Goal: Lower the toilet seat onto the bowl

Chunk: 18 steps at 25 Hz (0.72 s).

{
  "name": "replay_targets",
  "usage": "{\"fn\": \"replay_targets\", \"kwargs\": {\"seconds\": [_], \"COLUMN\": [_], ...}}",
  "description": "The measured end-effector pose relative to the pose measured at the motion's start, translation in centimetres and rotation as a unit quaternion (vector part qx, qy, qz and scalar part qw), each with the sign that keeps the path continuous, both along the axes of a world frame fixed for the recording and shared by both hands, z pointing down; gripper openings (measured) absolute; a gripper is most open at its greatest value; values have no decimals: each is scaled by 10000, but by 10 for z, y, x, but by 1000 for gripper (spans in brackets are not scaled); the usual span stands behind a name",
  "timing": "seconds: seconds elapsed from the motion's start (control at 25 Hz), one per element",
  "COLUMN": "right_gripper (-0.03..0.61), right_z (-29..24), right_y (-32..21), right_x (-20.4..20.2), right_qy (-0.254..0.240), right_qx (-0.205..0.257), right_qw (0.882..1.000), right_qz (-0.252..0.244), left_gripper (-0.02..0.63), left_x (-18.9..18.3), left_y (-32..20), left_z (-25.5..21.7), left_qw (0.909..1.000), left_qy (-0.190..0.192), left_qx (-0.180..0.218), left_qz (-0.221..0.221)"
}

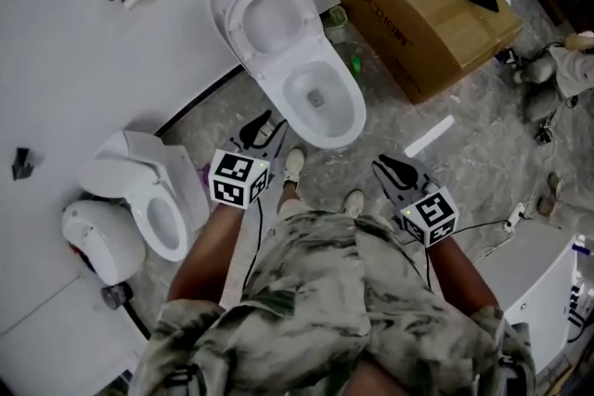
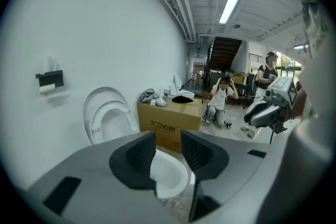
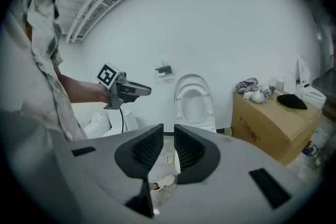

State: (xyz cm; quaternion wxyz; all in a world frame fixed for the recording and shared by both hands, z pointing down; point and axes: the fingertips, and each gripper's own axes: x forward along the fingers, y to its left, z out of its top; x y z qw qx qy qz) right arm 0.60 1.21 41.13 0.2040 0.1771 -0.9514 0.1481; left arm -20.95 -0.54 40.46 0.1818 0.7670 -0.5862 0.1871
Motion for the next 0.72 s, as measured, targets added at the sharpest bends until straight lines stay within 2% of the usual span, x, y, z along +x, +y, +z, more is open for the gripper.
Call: {"fn": "replay_targets", "kwargs": {"seconds": [0.48, 0.72], "right_gripper": [81, 80], "right_z": [-8, -2], "right_y": [-68, -81], "right_x": [-91, -129], "right_qy": [75, 129], "right_qx": [-24, -74], "right_qw": [9942, 9881], "right_qz": [1074, 1534], "left_gripper": [161, 161], "left_x": [-161, -221], "left_y": [-150, -210], "left_z": [3, 17], "left_qw": [9959, 9929], "left_qy": [-580, -769], "left_qx": [161, 30], "left_qz": [669, 909]}}
